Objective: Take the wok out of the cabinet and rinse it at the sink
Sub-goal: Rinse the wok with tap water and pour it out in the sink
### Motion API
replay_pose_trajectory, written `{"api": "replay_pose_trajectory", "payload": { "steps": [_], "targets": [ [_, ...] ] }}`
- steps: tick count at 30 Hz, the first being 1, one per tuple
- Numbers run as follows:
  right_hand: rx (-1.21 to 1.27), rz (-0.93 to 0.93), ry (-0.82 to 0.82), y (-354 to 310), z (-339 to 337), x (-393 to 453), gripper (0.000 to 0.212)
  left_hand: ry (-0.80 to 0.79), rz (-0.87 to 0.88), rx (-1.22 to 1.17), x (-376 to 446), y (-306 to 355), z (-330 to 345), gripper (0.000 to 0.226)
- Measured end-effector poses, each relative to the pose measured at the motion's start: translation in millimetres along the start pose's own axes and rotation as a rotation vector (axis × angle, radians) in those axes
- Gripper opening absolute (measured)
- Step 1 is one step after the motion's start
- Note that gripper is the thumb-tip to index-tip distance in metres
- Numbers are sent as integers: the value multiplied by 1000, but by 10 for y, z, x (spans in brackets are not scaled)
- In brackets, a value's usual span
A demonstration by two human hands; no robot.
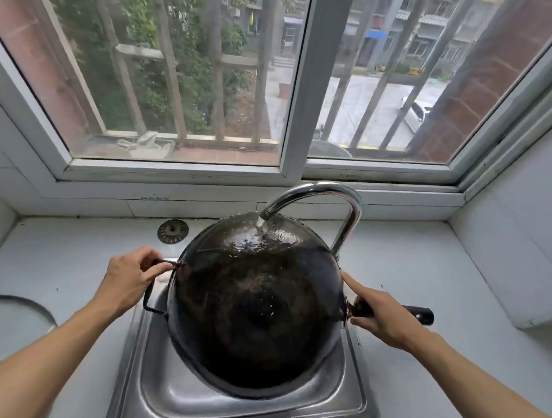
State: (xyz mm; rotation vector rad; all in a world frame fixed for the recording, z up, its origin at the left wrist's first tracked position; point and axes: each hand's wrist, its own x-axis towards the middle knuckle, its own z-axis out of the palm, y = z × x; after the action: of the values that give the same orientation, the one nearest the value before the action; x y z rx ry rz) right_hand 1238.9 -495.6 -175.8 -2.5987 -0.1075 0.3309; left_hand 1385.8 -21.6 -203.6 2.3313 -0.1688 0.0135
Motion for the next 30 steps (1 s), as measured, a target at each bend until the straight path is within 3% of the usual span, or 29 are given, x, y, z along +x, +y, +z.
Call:
{"api": "replay_pose_trajectory", "payload": {
  "steps": [13, 22, 30],
  "targets": [
    [42, 50, 1, 172, 38, -323, 100, -52, 69, 54, -74, 196, 159, 18],
    [-148, -25, 15, -88, 63, -322, 102, -79, 58, 63, -454, -109, -19, 15],
    [-189, -28, -27, -313, 172, -182, 99, -19, 118, 124, -676, -220, -348, 28]
  ]
}}
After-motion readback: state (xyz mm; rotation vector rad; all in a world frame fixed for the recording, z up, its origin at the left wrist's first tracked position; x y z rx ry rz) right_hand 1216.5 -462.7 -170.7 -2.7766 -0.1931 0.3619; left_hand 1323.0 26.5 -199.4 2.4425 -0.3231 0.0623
